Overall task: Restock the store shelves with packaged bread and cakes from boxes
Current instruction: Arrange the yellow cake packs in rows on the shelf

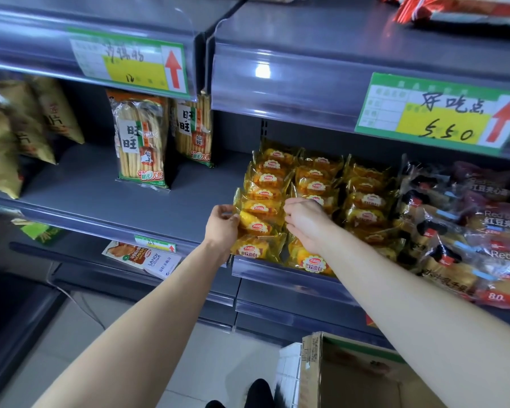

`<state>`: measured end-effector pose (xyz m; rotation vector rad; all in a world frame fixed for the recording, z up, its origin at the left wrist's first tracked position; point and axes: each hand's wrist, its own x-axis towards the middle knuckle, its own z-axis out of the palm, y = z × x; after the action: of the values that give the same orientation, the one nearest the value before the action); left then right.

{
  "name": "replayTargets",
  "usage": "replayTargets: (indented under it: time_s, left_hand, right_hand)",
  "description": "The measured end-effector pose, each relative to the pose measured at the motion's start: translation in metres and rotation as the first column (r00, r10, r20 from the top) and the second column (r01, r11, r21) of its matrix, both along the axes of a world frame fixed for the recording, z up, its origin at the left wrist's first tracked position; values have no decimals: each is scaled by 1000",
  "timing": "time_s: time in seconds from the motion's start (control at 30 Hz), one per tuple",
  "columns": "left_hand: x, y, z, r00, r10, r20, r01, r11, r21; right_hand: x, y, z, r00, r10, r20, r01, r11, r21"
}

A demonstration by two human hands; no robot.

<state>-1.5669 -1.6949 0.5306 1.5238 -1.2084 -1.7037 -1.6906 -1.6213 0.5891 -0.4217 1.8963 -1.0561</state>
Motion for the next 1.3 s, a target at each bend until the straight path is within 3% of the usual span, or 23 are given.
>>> replayTargets:
  time_s: [0.17, 0.33, 0.63, 1.1, 1.3]
  left_hand:
    - [2, -1, 3, 999, 23, -42, -21, 999, 48]
    - [7, 4, 8, 986, -17, -163, 38, 992, 121]
    - [5, 4, 5, 969, -148, 198, 157, 987, -28]
    - [-3, -6, 7, 970, -101, 219, 121, 990, -78]
    - [-10, -15, 11, 997, -70, 27, 69, 997, 19]
  right_hand:
    - [6, 6, -1, 996, -84, -34, 86, 994, 70]
    - [14, 9, 0, 993, -92, 72, 85, 992, 98]
    - [12, 8, 5, 984, -44, 173, 36, 998, 48]
    - [4, 2, -6, 991, -73, 115, 69, 997, 44]
    - [-5, 1, -11, 971, -96, 218, 102, 995, -13]
